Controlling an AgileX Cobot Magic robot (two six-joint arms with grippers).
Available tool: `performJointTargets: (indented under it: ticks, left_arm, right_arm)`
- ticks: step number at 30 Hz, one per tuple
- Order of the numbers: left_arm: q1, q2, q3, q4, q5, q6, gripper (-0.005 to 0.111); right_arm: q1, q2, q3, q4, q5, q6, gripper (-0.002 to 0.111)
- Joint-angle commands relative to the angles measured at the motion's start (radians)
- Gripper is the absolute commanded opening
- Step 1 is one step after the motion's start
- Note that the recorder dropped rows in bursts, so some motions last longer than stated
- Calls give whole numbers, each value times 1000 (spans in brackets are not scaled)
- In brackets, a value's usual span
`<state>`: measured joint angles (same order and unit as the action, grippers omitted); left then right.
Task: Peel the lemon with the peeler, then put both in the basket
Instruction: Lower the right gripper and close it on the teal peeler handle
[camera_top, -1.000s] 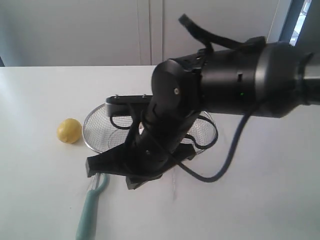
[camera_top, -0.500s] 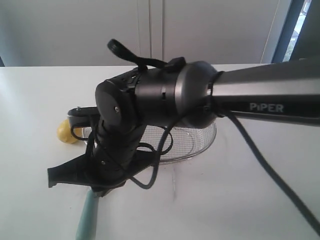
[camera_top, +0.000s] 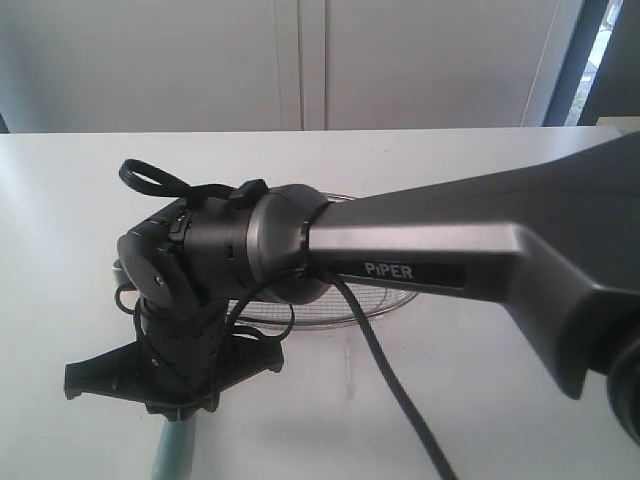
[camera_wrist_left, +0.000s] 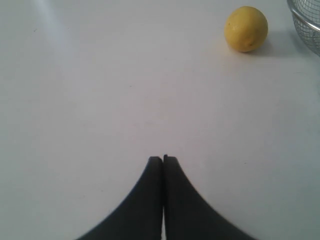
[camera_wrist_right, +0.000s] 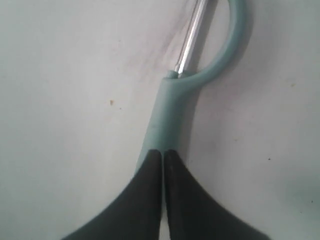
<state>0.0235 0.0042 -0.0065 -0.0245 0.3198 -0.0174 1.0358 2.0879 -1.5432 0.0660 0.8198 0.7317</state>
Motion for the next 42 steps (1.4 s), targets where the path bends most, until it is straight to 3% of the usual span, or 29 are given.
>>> performJointTargets:
  ticks: [1, 5, 18, 21, 26, 42]
  left_arm:
    - [4, -4, 7, -4, 4, -5, 0]
    - [4, -4, 7, -4, 4, -5, 0]
    - [4, -4, 7, -4, 4, -5, 0]
    - [4, -4, 7, -4, 4, -5, 0]
    - [4, -4, 7, -4, 4, -5, 0]
    - [4, -4, 7, -4, 4, -5, 0]
  right_arm:
    - [1, -2, -5, -17, 3, 13, 21]
    - [1, -2, -3, -16, -27, 18, 37]
    - [10, 78, -3, 31, -37, 35, 37]
    - [10, 80, -3, 31, -32, 35, 30]
    - [10, 78, -3, 29, -21, 19, 0]
    - [10, 28, -3, 4, -35, -7, 0]
